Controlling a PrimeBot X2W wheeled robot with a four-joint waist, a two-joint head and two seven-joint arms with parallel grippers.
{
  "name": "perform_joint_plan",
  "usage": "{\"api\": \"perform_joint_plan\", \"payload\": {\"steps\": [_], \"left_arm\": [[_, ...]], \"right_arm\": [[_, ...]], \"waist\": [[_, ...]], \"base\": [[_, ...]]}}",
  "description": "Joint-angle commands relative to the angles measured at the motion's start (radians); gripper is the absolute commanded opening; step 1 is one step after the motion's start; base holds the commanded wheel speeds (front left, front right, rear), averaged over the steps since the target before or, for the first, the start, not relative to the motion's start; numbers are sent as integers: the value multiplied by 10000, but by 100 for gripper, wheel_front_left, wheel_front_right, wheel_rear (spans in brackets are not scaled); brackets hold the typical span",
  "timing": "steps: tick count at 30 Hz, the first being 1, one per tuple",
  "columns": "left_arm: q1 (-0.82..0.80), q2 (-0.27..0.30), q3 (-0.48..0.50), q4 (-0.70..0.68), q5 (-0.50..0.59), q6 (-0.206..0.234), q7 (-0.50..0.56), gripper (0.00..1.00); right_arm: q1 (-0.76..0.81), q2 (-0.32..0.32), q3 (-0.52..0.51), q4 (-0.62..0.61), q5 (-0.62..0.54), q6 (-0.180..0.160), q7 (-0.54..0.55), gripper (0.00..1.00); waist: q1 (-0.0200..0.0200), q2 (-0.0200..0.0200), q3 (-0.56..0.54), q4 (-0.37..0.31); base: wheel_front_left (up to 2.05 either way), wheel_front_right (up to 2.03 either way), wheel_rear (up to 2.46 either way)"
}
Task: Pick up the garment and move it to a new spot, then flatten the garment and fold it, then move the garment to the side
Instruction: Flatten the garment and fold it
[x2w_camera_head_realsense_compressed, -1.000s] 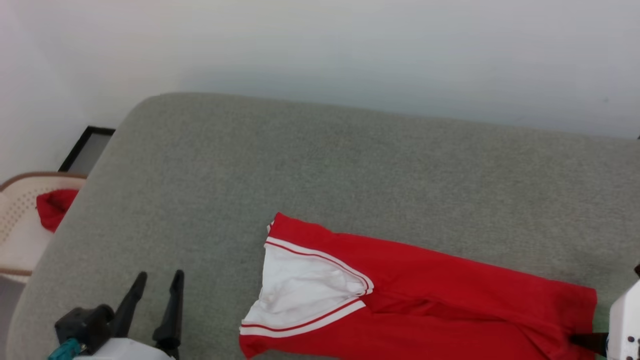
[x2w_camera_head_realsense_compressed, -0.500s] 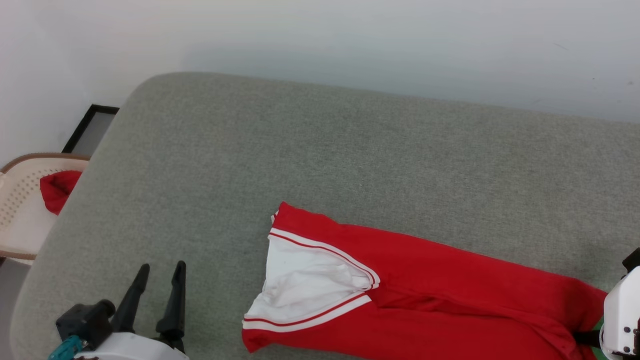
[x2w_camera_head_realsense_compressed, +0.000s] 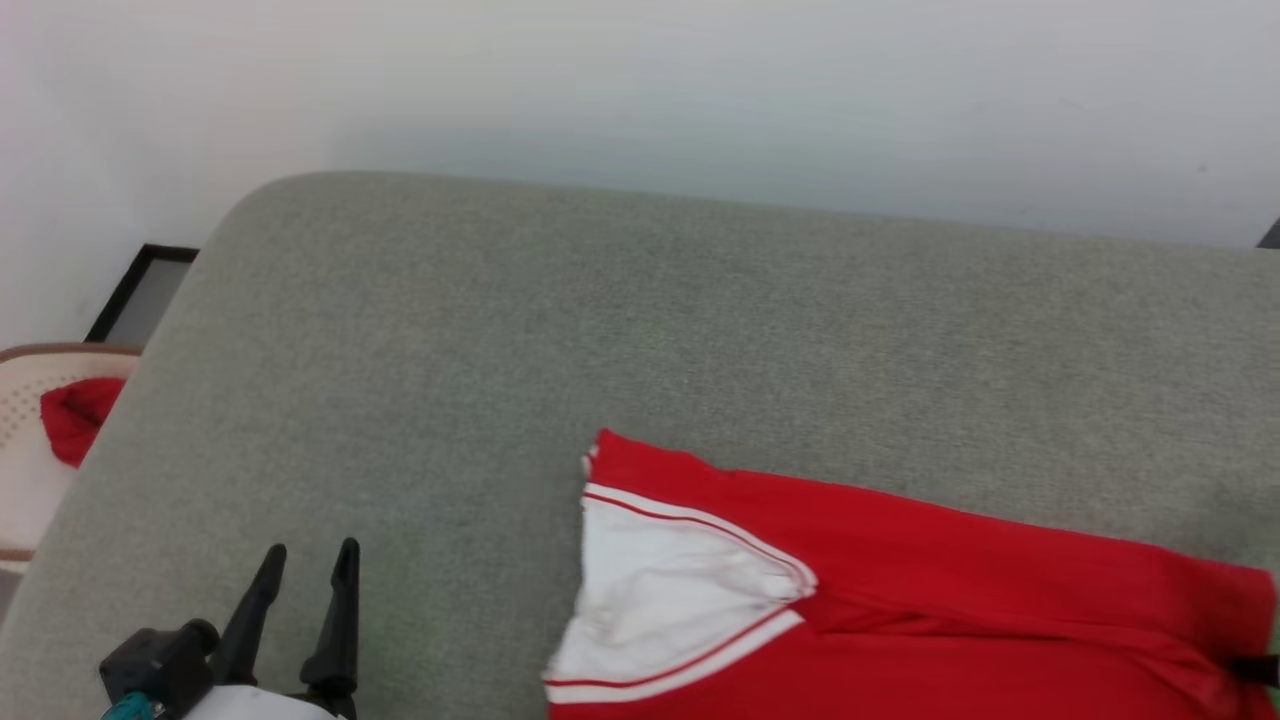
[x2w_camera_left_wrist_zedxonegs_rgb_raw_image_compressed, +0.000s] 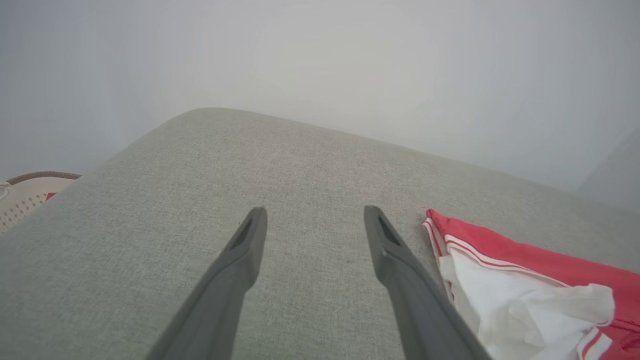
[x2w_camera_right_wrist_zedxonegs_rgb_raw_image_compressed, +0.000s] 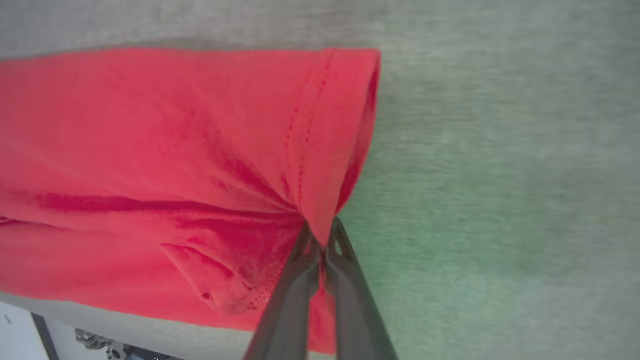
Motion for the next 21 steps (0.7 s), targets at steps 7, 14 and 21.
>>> {"api": "perform_joint_plan", "payload": {"steps": [7,14,21], "left_arm": [[260,3,99,36,97,-55,-5,100],[502,39,109,127,33,-86,-2,100],[768,36,140,39,147,8,-2,100]], "right_arm": [[-249,-652,-115,517,-271,-14,-319,0],[-134,-644,522,-278,405,-13,-2,0],[420,-192,1121,-2400,2001,-11,632,0]], "waist": [[0,-1,-199,-374],[0,-1,-540,-727],[0,-1,-947,-850]], "base": [[0,0,0],[0,0,0],[0,0,0]]}}
